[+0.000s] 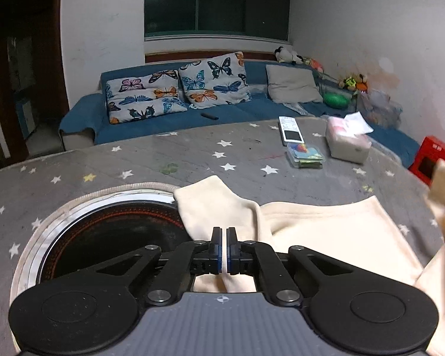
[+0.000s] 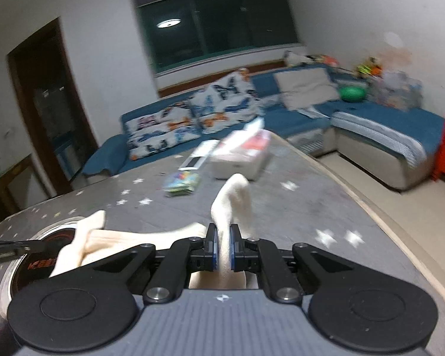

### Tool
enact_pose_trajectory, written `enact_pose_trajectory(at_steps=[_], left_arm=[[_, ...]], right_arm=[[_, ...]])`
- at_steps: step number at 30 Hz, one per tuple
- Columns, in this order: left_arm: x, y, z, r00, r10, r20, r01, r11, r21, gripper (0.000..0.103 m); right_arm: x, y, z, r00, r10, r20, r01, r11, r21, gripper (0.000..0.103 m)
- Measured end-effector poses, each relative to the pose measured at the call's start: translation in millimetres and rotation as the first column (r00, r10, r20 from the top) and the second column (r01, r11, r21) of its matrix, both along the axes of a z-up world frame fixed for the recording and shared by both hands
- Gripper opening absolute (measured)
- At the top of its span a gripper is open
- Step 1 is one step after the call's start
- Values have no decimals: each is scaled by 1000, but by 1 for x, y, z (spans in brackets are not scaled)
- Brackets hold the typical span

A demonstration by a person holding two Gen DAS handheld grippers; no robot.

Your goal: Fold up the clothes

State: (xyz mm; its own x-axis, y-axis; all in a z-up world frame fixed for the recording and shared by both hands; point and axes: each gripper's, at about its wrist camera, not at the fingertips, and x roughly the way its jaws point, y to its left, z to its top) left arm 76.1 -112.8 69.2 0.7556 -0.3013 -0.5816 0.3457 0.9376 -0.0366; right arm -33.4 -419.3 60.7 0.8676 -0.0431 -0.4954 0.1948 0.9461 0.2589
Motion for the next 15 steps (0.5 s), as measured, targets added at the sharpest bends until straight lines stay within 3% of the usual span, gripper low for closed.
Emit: enact_pose_trajectory(at_steps=[4,6,7,8,13,14,15], left_arm=[[-1,-16,2,999,-45,-5,45,999,21,10],[2,-28,-1,998,-63,-11,63,997,38,25],[5,-34,-4,998,-69,-15,69,996,47,39],[8,-39,-6,997,-73,-16,73,996,57,44],[25,-55,-23,996,-74,-47,78,992,99,39],[28,-56,-26,996,-73,-54,79,992,103,24],[30,-56,-28,995,-74,-61,80,991,105,16]], right_arm=[[-22,-15,-14,997,-77,-20,78,996,37,6],[-29,-23,-23,992,-118,-40,120,991,57,6],[-31,-25,-27,991,-128,-50,131,989,65,6],[-34,-27,-31,989,-136,-59,140,988,66,6],[-42,-33,-41,983,-162,-83,169,983,74,6],[-42,-33,-42,983,-165,-85,171,982,77,6],[-42,-34,-42,983,-164,-87,171,982,76,7]])
